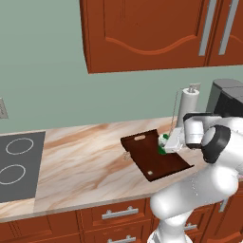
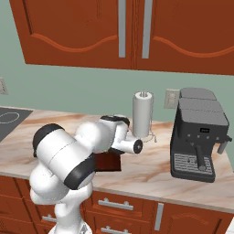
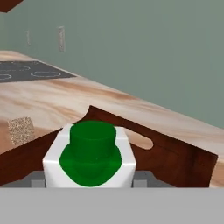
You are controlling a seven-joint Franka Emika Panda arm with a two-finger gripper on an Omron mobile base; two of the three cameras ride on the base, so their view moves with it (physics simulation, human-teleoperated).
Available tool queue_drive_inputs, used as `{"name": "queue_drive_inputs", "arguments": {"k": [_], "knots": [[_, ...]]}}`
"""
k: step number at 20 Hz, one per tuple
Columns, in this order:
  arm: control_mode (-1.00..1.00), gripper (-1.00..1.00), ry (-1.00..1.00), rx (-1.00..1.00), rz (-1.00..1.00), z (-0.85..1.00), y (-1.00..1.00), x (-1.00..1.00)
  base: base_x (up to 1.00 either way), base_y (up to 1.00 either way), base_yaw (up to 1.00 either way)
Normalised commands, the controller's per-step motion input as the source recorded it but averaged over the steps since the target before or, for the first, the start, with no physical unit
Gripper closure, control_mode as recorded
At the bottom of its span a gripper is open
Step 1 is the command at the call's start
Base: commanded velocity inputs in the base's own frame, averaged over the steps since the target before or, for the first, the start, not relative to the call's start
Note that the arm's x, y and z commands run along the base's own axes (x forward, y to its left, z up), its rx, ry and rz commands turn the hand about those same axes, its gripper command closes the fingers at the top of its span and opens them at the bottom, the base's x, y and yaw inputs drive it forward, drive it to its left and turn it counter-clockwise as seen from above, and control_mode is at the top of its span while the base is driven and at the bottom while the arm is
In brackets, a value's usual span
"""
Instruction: Take out the milk from the fridge and place it on the tray on the counter. Then take the sugar cube near the tray and place it in the tray.
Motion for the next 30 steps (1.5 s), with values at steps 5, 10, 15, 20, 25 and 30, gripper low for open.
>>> {"name": "queue_drive_inputs", "arguments": {"k": [5, 10, 15, 20, 25, 30], "knots": [[-1.0, 1.0, 0.0, 0.0, 0.0, -0.35, 0.0, 0.05, 0.0, 0.0, 0.0], [-1.0, -1.0, -0.07, -0.01, 0.0, -0.29, 0.11, -0.07, 0.0, 0.0, 0.0], [-1.0, -1.0, -0.17, 0.0, 0.0, -0.07, 0.0, -0.21, 0.0, 0.0, 0.0], [-1.0, -1.0, -0.18, 0.0, 0.0, 0.0, 0.0, -0.11, 0.0, 0.0, 0.0], [-1.0, -1.0, -0.13, 0.0, 0.0, 0.0, 0.06, 0.0, 0.0, 0.0, 0.0], [-1.0, -1.0, -0.12, 0.0, 0.0, 0.09, 0.02, -0.01, 0.0, 0.0, 0.0]]}}
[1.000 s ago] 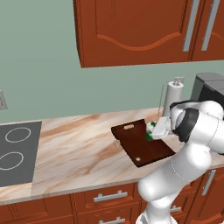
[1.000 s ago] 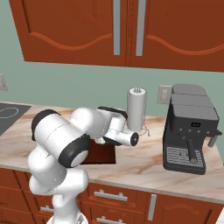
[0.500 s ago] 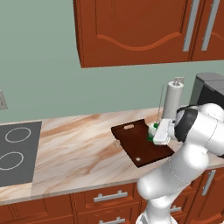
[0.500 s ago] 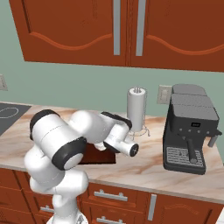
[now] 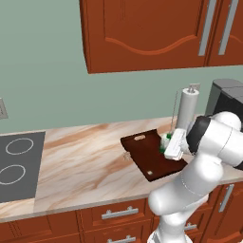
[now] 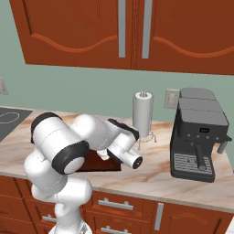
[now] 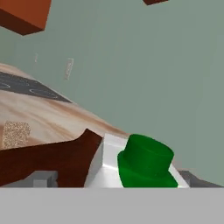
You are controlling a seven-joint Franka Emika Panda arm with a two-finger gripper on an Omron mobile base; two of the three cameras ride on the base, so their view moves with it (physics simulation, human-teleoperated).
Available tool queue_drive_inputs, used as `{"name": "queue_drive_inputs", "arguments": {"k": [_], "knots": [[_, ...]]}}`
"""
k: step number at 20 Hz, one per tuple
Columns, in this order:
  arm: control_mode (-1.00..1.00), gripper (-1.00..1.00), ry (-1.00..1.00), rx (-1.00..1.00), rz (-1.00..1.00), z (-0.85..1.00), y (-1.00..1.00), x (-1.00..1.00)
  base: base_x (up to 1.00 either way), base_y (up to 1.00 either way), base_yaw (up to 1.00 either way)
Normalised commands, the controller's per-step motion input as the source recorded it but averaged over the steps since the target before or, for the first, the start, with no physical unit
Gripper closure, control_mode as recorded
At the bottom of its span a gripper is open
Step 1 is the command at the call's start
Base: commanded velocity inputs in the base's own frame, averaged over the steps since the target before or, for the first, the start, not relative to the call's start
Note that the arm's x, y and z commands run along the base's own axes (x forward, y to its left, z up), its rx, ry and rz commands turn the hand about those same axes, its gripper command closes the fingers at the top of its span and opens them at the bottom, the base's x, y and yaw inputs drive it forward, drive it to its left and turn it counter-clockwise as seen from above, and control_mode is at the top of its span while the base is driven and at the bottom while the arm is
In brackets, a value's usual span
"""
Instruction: Take out the milk from the fridge and place it on the tray on the counter. Then take the sugar cube near the tray and place it in the tray.
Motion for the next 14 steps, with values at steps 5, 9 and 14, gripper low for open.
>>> {"name": "queue_drive_inputs", "arguments": {"k": [5, 9, 14], "knots": [[-1.0, -1.0, -0.09, 0.0, 0.0, 0.56, 0.0, 0.0, 0.0, 0.0, 0.0], [-1.0, -1.0, -0.1, 0.0, 0.0, 0.71, 0.0, 0.0, 0.0, 0.0, 0.0], [-1.0, -1.0, -0.09, 0.0, 0.0, 0.49, 0.0, -0.2, 0.0, 0.0, 0.0]]}}
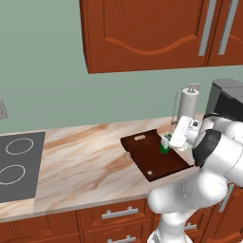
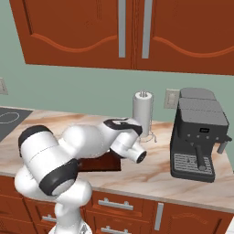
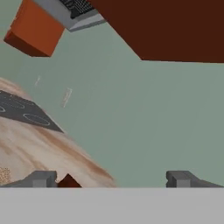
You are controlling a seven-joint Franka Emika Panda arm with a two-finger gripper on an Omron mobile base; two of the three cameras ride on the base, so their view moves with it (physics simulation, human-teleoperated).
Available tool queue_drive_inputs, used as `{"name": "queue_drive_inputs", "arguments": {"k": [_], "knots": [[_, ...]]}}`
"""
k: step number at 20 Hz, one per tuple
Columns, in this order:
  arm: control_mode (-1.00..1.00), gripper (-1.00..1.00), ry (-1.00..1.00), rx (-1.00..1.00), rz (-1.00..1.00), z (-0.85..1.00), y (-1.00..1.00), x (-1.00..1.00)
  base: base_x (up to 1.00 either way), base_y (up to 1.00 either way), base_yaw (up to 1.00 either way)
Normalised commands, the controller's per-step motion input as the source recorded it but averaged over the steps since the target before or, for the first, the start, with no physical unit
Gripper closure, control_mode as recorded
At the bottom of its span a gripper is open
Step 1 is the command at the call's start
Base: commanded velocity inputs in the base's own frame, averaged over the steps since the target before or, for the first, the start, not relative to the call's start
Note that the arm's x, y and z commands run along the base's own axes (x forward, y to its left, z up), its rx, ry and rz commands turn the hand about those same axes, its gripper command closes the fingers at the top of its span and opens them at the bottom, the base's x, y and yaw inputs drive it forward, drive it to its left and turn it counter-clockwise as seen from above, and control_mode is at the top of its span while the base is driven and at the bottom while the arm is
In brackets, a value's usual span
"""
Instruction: Take out the milk from the fridge and place it on the tray on the counter. Then take the sugar cube near the tray and place it in the tray.
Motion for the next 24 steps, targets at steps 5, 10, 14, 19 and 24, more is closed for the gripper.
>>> {"name": "queue_drive_inputs", "arguments": {"k": [5, 10, 14, 19, 24], "knots": [[-1.0, -1.0, -0.17, 0.0, 0.0, 0.71, 0.0, -0.53, 0.0, 0.0, 0.0], [-1.0, -1.0, -0.04, 0.0, -0.05, 0.81, 0.0, -0.47, 0.0, 0.0, 0.0], [-1.0, -1.0, 0.0, 0.0, -0.11, 0.7, 0.02, -0.67, 0.0, 0.0, 0.0], [-1.0, -1.0, 0.04, -0.01, -0.11, 0.13, 0.22, -0.86, 0.0, 0.0, 0.0], [-1.0, -1.0, -0.01, -0.06, -0.13, 0.31, 0.58, -0.75, 0.0, 0.0, 0.0]]}}
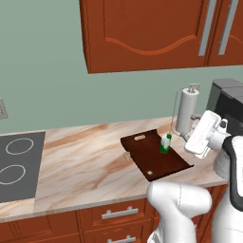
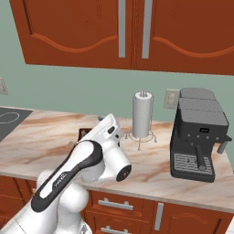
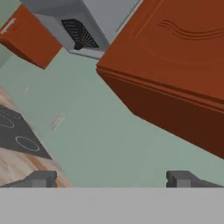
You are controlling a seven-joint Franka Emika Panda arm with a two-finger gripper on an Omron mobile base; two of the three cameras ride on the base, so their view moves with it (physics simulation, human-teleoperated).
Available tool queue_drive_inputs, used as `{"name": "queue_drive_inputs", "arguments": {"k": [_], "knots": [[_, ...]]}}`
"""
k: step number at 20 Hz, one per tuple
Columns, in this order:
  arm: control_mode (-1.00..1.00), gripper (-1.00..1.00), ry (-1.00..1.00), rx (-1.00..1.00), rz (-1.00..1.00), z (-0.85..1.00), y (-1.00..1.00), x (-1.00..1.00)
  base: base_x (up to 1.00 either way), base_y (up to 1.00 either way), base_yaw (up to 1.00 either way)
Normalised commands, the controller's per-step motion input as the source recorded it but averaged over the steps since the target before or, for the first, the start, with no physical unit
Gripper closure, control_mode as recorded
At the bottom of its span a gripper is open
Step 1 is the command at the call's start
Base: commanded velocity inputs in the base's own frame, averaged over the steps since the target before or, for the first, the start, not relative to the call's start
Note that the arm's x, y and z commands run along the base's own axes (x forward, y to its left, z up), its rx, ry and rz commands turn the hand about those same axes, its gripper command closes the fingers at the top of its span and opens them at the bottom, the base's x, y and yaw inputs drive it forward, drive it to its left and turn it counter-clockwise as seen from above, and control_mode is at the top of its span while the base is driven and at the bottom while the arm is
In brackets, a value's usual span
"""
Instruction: Take out the milk from the fridge and place it on the tray on the counter. Then take the sugar cube near the tray and place it in the tray.
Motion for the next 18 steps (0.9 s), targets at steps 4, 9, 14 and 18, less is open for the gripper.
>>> {"name": "queue_drive_inputs", "arguments": {"k": [4, 9, 14, 18], "knots": [[-1.0, -1.0, 0.0, -0.21, -0.17, 0.56, 0.81, -0.37, 0.0, 0.0, 0.0], [-1.0, -1.0, 0.12, -0.31, -0.17, 0.22, 0.82, -0.23, 0.0, 0.0, 0.0], [-1.0, -1.0, 0.3, -0.36, -0.14, 0.01, 0.95, -0.14, 0.0, 0.0, 0.0], [-1.0, -1.0, 0.03, -0.48, -0.18, 0.0, 1.0, -0.12, 0.0, 0.0, 0.0]]}}
